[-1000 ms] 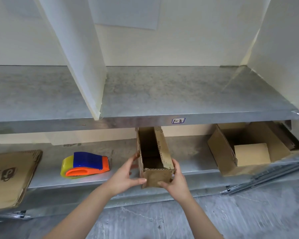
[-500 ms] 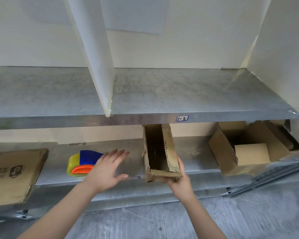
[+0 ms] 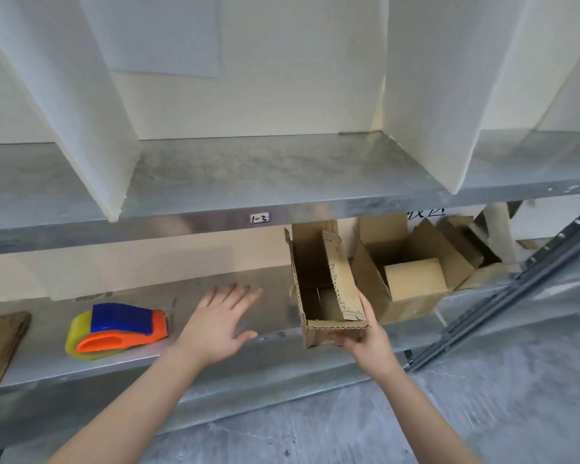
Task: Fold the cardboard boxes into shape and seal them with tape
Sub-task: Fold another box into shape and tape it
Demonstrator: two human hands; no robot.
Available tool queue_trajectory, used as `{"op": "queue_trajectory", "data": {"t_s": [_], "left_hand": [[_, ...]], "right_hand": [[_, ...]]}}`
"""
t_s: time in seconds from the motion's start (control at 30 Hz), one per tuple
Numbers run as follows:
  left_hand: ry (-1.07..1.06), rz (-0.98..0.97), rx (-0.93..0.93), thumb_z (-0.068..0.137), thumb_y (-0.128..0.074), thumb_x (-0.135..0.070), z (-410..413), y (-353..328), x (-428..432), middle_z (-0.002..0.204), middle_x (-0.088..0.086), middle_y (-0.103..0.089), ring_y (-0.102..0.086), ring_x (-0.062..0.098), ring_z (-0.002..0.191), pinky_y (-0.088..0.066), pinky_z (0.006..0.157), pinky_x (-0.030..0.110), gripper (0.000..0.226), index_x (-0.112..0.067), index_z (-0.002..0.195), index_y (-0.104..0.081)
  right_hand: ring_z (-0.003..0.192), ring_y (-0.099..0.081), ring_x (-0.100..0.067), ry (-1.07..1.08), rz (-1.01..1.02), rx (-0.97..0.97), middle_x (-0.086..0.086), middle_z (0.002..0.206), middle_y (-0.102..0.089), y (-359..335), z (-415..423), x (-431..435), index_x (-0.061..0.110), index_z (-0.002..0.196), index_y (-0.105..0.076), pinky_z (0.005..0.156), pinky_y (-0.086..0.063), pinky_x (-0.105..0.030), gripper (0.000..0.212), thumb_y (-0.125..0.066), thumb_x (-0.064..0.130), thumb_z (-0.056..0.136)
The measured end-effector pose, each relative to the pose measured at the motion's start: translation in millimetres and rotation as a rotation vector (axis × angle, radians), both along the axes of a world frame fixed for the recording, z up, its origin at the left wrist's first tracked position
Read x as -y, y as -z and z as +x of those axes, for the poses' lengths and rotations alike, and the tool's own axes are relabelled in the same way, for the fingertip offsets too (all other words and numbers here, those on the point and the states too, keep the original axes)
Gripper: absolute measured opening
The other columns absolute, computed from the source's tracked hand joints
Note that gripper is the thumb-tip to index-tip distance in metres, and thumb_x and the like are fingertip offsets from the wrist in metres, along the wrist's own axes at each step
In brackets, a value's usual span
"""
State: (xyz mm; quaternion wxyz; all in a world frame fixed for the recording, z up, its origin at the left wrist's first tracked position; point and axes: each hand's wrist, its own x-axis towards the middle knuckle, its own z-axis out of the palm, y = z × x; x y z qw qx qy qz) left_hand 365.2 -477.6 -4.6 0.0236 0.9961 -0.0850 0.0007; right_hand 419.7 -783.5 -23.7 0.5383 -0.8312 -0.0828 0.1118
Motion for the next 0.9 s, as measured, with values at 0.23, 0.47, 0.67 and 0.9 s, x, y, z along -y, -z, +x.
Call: {"op": "queue_trajectory", "data": {"t_s": [0.23,0.47,0.67,0.9], "left_hand": [[-0.09,-0.304,-0.069,0.079,-0.033,-0.072,28.8,17.2,106.1,0.157,-0.004,-0.026,-0.026,0.019,0.143,-0.018,0.115,0.038,0.084,-0.034,0.152,-0.014],[-0.36,-1.17,-0.296,0.065,-0.074,-0.065,53.1,40.6,202.9,0.145,-0.012,-0.042,-0.051,0.008,0.122,-0.043,0.104,0.034,0.102,-0.043,0.146,-0.016],[-0.493,-1.254,-0.245,0.087,-0.069,-0.027,85.9,45.2,215.1,0.131,-0.012,-0.044,-0.063,0.008,0.103,-0.044,0.073,0.009,0.077,-0.026,0.147,-0.022],[-0.487,-1.249,-0.27,0.085,-0.072,-0.017,97.8,70.2,203.5,0.136,-0.006,-0.047,-0.064,0.003,0.097,-0.05,0.073,0.01,0.08,-0.033,0.146,-0.024]], "right_hand": [[0.134,-0.041,-0.003,-0.051,-0.051,0.024,0.025,0.141,-0.047,4.5,39.8,60.2,0.048,0.147,-0.024,0.113,-0.038,-0.04,0.097,-0.083,0.022,0.074],[0.13,-0.045,0.0,-0.017,-0.028,0.024,0.02,0.138,-0.05,21.9,65.7,85.5,0.039,0.145,-0.035,0.108,-0.043,-0.033,0.088,-0.082,0.016,0.074],[0.097,-0.052,0.02,0.191,0.014,-0.045,0.034,0.108,-0.054,30.9,75.7,89.4,0.042,0.12,-0.049,0.08,-0.041,0.001,0.065,-0.083,0.011,0.074],[0.109,-0.059,-0.001,0.355,0.032,-0.14,0.013,0.117,-0.066,54.1,70.4,71.2,0.026,0.128,-0.059,0.102,-0.047,-0.027,0.061,-0.083,0.014,0.074]]}}
